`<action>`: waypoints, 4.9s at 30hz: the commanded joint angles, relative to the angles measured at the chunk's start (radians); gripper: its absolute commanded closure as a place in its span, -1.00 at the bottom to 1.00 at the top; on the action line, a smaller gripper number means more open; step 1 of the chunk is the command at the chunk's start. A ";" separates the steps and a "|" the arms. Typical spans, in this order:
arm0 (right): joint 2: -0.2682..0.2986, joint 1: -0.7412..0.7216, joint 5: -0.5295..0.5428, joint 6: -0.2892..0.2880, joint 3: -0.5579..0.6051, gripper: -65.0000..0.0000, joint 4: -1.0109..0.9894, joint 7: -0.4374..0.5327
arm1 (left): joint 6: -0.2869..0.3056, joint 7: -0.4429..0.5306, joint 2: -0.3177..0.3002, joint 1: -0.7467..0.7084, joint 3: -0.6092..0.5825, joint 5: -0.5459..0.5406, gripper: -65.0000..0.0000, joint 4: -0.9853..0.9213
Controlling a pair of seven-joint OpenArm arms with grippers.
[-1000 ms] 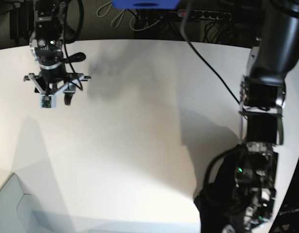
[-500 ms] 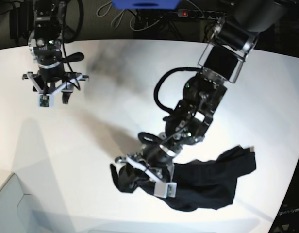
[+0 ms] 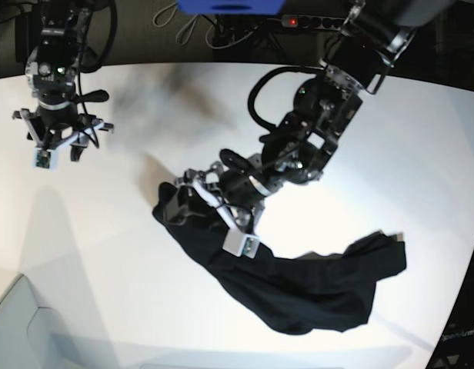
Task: Layout the t-shirt on the table in an organized manner, then fold the t-shirt properly
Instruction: 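Lift and swing the held shirt with the left gripper, spreading it out, then pull the shirt edge with the left gripper away from the right gripper, then grasp the opposite shirt edge with the right gripper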
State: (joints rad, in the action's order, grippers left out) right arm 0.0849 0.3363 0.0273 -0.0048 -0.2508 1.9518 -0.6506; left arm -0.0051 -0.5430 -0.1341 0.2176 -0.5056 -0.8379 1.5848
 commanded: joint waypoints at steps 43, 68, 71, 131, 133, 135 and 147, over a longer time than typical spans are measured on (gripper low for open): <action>-0.026 0.024 -0.002 -0.001 -0.005 -0.22 0.014 0.021 | 0.018 0.292 -0.152 0.320 0.798 0.220 -0.30 -0.910; -0.021 0.030 -0.002 -0.001 -0.003 -0.22 0.014 0.021 | 0.018 0.294 -0.129 0.414 0.803 0.213 0.92 -1.062; -0.021 0.028 -0.002 -0.001 -0.003 -0.22 0.014 0.021 | 0.018 0.294 -0.131 0.412 0.803 0.213 0.97 -1.061; -0.216 -0.560 -0.003 -0.211 0.443 -0.45 -0.581 0.104 | 0.294 -0.460 -0.187 -0.728 1.126 -0.188 0.99 0.048; -0.216 -0.576 -0.005 -0.209 0.443 -0.45 -0.633 0.154 | 0.294 -0.460 -0.189 -0.739 1.128 -0.188 0.99 0.048; -0.216 -0.587 -0.005 -0.209 0.443 -0.45 -0.678 0.190 | 0.294 -0.460 -0.190 -0.748 1.128 -0.188 0.99 0.048; -0.211 -0.676 -0.005 -0.209 0.439 0.27 -0.865 0.288 | 0.294 -0.454 -0.192 -0.763 1.129 -0.188 0.99 0.036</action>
State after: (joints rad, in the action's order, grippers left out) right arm -0.1188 -0.3149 0.0154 -0.2131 0.1883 1.0702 -0.3885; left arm 0.2817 -1.0008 -0.3103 -0.5426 0.6144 -1.0073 1.6089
